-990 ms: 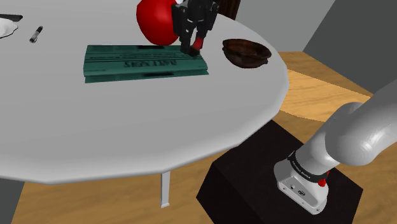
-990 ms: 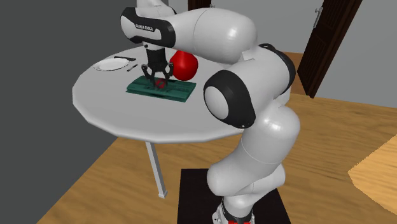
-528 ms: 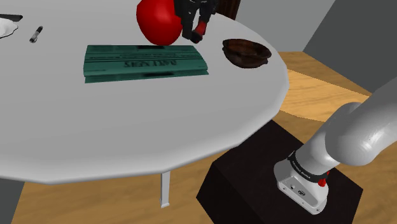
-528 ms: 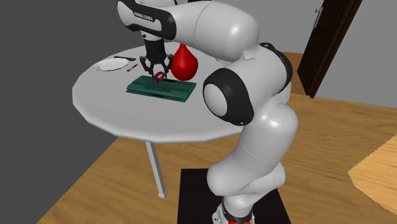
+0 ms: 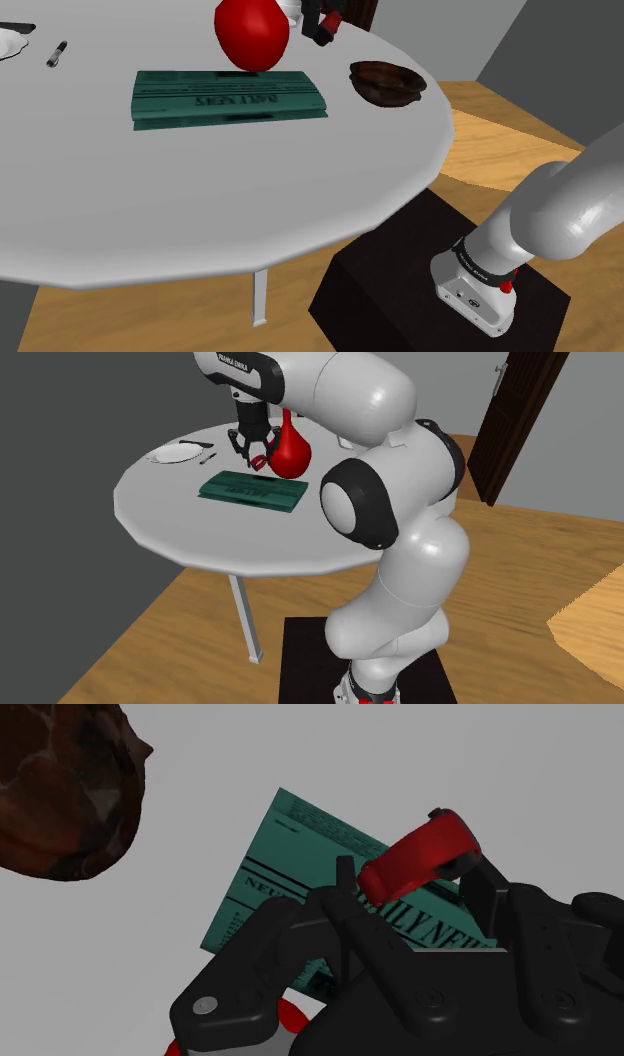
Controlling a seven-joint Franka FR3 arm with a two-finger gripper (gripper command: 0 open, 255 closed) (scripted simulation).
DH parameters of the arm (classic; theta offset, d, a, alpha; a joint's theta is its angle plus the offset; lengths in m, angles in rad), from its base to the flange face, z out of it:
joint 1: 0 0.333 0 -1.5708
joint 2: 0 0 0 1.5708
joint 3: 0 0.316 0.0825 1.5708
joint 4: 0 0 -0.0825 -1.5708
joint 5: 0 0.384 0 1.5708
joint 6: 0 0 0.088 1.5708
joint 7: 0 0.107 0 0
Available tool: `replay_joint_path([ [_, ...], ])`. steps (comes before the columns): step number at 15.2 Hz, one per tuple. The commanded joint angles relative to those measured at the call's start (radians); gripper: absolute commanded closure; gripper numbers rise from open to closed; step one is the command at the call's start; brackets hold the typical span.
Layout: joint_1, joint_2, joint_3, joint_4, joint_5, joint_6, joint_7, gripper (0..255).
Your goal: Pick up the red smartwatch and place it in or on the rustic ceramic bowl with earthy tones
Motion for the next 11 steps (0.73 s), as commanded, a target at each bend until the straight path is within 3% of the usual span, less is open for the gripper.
replay_joint_path([
  [1, -0.02, -0.049, -0.038, -0.052, 0.017, 0.005, -0.061, 255],
  [11, -0.099, -0.195, -0.228, -0.208, 0.021, 0.006, -0.336, 255],
])
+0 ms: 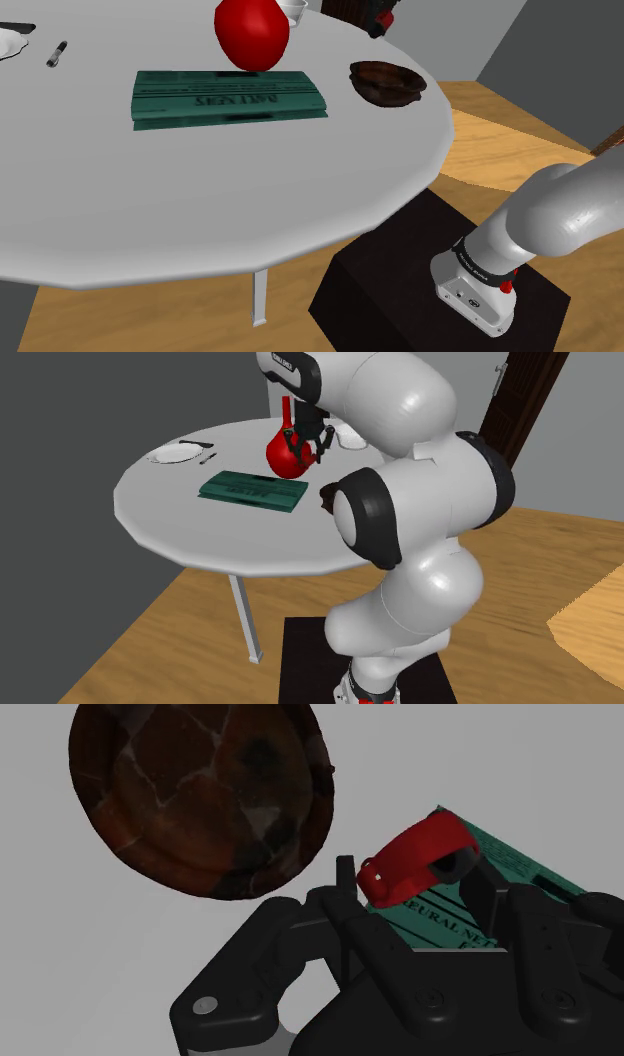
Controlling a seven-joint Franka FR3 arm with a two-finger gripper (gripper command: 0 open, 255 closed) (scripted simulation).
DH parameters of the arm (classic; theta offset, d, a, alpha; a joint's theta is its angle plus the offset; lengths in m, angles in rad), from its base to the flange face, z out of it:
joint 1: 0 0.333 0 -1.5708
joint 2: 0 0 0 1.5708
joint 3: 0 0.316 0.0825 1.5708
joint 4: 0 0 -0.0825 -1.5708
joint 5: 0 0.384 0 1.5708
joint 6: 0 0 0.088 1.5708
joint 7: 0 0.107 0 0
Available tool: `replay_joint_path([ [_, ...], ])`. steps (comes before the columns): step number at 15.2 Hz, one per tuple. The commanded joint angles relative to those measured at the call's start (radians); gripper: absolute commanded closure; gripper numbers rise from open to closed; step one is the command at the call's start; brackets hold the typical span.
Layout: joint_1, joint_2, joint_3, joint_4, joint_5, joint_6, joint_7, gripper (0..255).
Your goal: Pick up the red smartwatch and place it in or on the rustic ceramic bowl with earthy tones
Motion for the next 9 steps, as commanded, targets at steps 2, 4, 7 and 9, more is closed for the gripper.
replay_joint_path([
  [2, -0.023, -0.031, -0.057, -0.033, -0.01, -0.002, -0.083, 255],
  [4, -0.038, -0.04, -0.093, -0.045, -0.02, -0.002, -0.134, 255],
  [7, -0.067, -0.047, -0.159, -0.055, -0.042, -0.002, -0.227, 255],
  [9, -0.066, -0.058, -0.159, -0.094, -0.041, 0.026, -0.228, 255],
])
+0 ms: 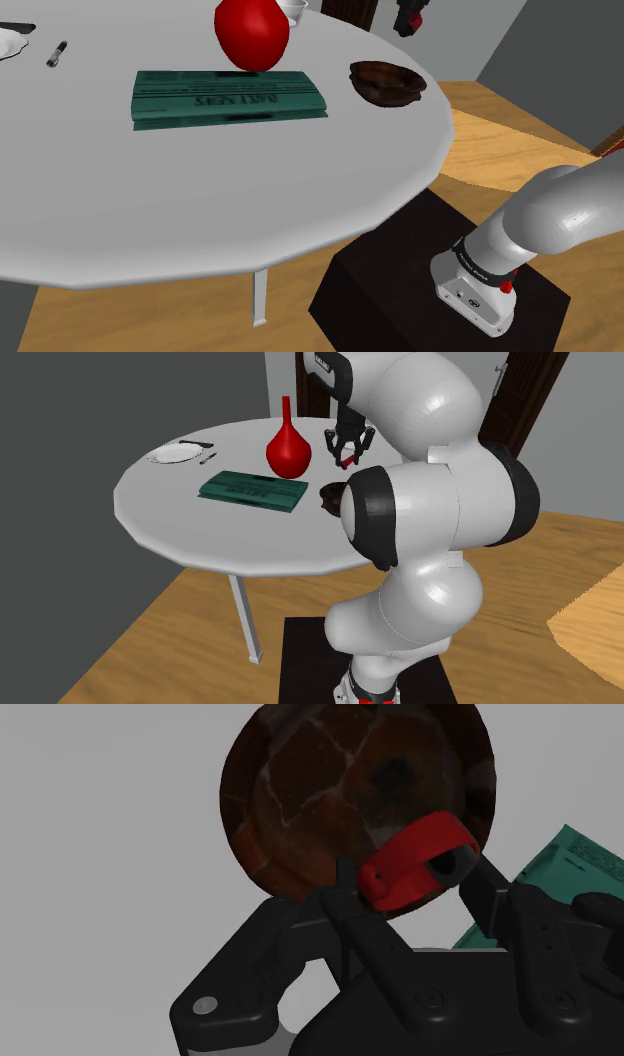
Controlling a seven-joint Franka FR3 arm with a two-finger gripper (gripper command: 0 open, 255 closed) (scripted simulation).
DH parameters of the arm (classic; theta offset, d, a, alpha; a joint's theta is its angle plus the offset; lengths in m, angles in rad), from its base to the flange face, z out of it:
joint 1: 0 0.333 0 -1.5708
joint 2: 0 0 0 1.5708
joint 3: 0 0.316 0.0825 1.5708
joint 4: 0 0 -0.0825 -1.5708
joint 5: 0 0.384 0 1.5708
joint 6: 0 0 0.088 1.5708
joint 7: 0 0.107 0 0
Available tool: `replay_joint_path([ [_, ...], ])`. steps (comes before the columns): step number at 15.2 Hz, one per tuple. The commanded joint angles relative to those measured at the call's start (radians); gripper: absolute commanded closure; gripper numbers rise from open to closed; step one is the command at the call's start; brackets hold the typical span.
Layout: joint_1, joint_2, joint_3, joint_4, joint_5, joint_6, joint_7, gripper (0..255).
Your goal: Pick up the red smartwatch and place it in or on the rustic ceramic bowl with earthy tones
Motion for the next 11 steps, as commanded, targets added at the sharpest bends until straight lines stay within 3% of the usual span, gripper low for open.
replay_joint_path([
  [1, -0.002, -0.008, -0.005, -0.034, -0.001, 0.026, -0.009, 255],
  [11, 0.001, -0.047, -0.003, -0.205, 0.003, 0.158, -0.014, 255],
])
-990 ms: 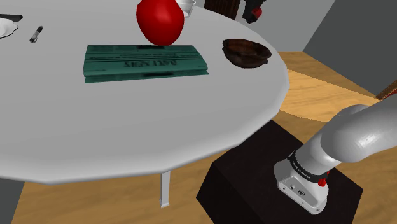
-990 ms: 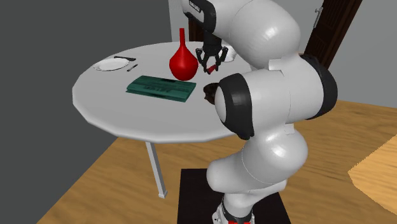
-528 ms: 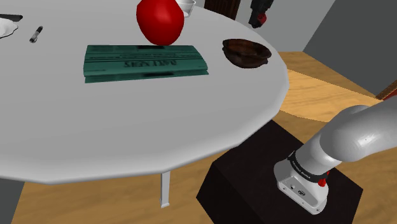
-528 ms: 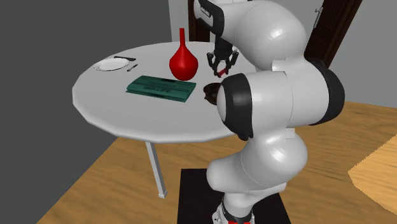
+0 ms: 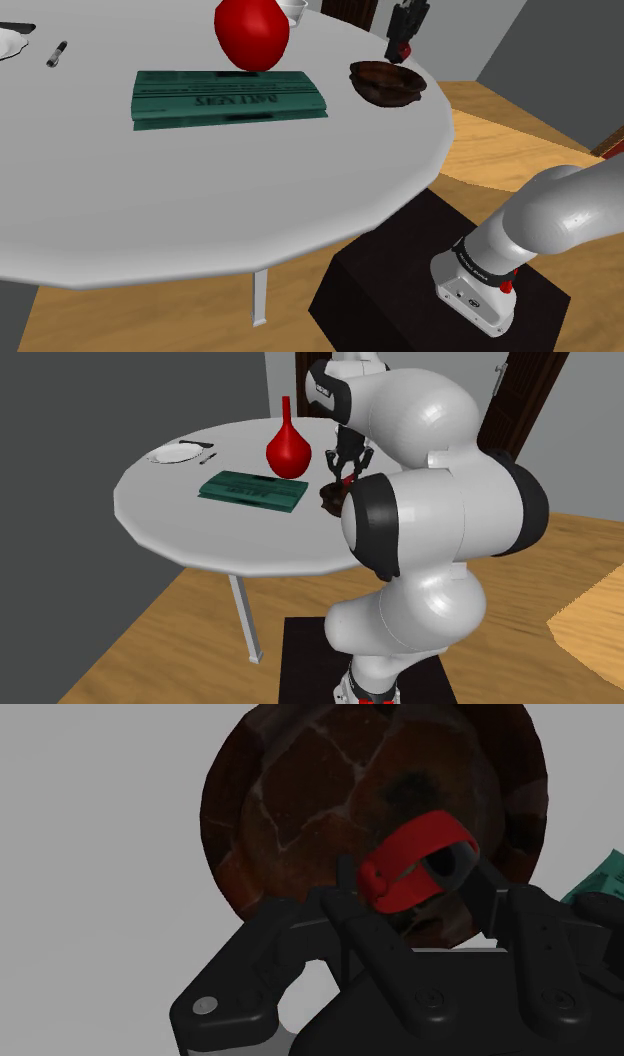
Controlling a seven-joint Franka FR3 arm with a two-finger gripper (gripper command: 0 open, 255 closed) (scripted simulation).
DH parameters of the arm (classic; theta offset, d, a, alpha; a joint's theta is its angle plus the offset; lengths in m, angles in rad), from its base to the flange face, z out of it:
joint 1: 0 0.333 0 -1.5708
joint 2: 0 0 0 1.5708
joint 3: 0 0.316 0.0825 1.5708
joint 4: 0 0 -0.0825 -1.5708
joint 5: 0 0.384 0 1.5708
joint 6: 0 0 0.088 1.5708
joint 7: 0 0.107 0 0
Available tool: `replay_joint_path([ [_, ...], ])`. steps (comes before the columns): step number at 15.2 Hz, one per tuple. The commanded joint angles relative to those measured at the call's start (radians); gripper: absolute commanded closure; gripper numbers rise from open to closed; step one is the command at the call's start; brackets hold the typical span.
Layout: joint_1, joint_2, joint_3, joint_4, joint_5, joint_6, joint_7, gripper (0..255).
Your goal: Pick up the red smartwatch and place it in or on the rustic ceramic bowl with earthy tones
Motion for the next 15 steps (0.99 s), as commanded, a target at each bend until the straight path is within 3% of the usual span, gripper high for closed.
replay_joint_path([
  [1, 0.001, -0.002, 0.001, -0.016, 0.001, 0.014, 0.001, 255],
  [8, 0.001, -0.002, 0.001, -0.015, 0.001, 0.014, 0.001, 255],
  [9, 0.001, -0.002, 0.001, -0.015, 0.001, 0.014, 0.001, 0],
  [14, 0.001, -0.002, 0.001, -0.015, 0.001, 0.014, 0.001, 0],
  [15, 0.0, 0.005, 0.0, 0.025, 0.0, -0.019, 0.002, 0],
])
